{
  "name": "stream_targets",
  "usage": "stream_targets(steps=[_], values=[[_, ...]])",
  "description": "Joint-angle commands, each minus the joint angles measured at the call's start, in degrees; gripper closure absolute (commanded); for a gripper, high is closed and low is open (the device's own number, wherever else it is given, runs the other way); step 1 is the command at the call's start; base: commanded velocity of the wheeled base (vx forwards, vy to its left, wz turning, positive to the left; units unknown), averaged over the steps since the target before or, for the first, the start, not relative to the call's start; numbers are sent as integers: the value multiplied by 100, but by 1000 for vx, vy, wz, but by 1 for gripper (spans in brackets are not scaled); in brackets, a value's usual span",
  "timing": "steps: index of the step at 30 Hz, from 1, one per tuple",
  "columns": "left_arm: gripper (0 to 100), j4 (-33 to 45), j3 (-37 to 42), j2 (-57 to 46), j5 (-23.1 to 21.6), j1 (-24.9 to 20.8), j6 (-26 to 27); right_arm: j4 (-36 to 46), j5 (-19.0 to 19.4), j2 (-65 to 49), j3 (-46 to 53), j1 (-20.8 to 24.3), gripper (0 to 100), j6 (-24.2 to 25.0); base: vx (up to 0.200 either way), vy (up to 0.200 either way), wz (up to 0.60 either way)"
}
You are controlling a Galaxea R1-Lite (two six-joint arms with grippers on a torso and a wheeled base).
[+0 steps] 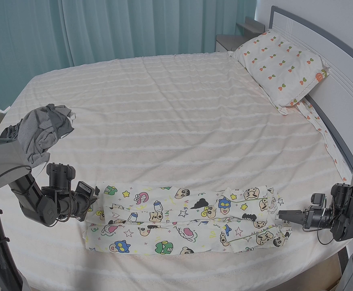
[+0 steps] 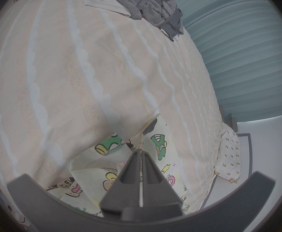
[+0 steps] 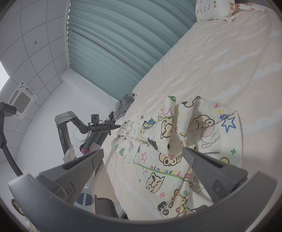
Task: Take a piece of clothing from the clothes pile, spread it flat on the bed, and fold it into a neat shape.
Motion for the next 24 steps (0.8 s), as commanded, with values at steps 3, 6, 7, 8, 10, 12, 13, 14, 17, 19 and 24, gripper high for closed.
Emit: stream_targets(steps=[3, 6, 7, 8, 10, 12, 13, 14, 17, 19, 24], values=[[100, 0, -27, 50, -2, 3, -5, -58, 1, 5, -7, 0, 0, -1, 0, 0, 0], [100, -9, -27, 59, 7, 3, -5, -67, 1, 5, -7, -9, 0, -1, 0, 0, 0], [100, -9, -45, 50, 7, 3, -5, -67, 1, 5, 2, -9, 0, -1, 0, 0, 0], [100, 0, -53, 59, 7, 3, -13, -67, 1, 5, 2, -9, 0, -1, 0, 0, 0], [100, 0, -53, 59, 7, 3, -5, -58, 1, 5, 2, -9, 0, -1, 0, 0, 0], [100, 0, -36, 50, 7, -6, -5, -67, 1, 5, -7, -9, 0, -1, 0, 0, 0], [100, 0, -18, 50, 7, -6, -5, -58, 1, 5, -7, -9, 0, -1, 0, 0, 0], [100, 0, -18, 50, 7, -6, 4, -58, 1, 5, -7, -9, 0, -1, 0, 0, 0], [100, 17, 26, 42, 7, 3, 74, -58, -7, 14, -7, -17, 0, -1, 0, 0, 0], [100, 17, 52, 42, 7, -6, 206, -58, -7, 14, -7, -17, 0, -1, 0, 0, 0], [100, -9, 184, 59, -2, 56, 786, -58, -7, 40, -60, -26, 0, 8, 0, 0, 0]])
